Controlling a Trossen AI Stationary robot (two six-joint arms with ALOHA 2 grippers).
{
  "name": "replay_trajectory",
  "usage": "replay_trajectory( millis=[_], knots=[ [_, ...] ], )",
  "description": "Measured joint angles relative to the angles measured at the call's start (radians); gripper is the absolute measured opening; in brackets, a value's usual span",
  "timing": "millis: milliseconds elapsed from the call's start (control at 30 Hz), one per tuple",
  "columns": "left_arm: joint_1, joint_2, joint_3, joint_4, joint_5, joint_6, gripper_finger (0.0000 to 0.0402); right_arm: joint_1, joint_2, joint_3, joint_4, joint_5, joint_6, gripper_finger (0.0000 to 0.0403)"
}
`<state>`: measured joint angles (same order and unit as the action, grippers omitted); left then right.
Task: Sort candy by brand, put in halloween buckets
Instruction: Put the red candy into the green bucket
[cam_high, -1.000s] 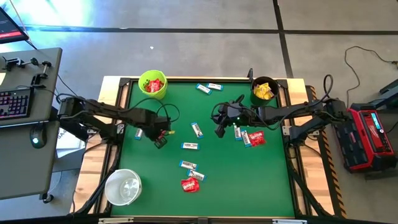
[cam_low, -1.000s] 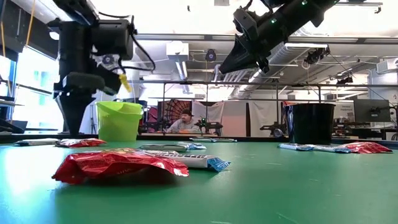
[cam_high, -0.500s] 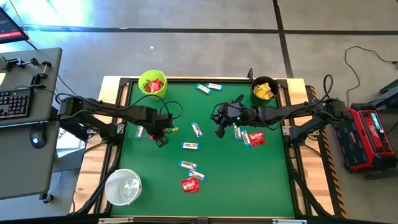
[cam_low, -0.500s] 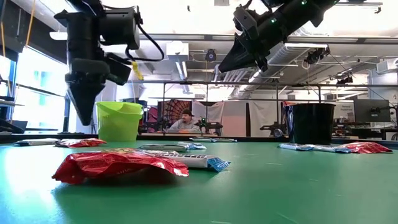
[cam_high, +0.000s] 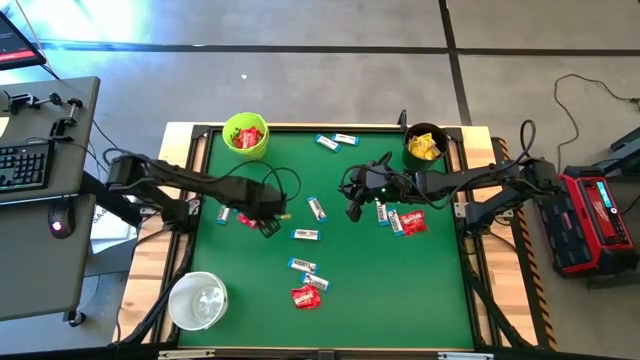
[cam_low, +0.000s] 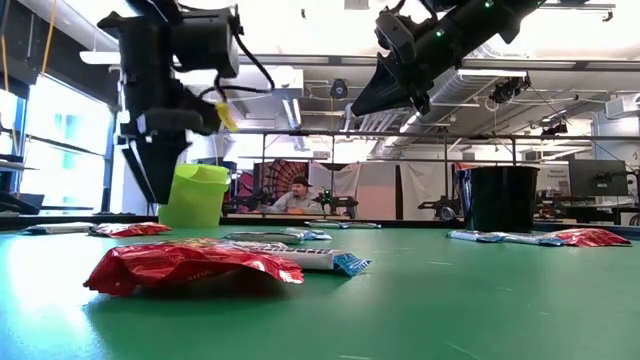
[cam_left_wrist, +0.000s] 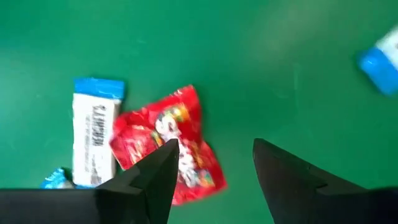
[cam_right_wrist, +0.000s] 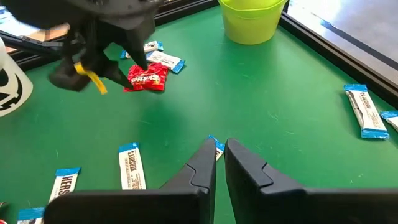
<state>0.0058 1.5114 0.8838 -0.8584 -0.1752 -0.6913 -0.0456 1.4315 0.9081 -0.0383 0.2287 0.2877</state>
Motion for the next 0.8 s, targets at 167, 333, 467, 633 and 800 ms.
replay_trajectory(
  millis=[167, 333, 467, 633, 800],
  knots=[
    [-0.013, 0.086, 0.037, -0.052, -0.127, -0.015, 0.0199, 0.0, 0.0, 0.0, 0.0, 0.005, 0.003, 0.0023],
    [-0.001, 0.146, 0.042, -0.062, -0.139, 0.001, 0.0199, 0.0, 0.0, 0.0, 0.0, 0.007, 0.021, 0.0023],
    [0.014, 0.183, 0.042, -0.034, -0.087, 0.062, 0.0199, 0.0, 0.0, 0.0, -0.001, 0.007, 0.025, 0.0023],
    [0.022, 0.208, 0.045, -0.007, -0.041, 0.144, 0.0198, 0.0, 0.0, 0.0, -0.001, 0.007, 0.027, 0.0023],
    [0.051, 0.208, 0.046, -0.022, -0.006, 0.183, 0.0166, 0.0, 0.0, 0.0, 0.0, 0.007, 0.027, 0.0023]
  ],
)
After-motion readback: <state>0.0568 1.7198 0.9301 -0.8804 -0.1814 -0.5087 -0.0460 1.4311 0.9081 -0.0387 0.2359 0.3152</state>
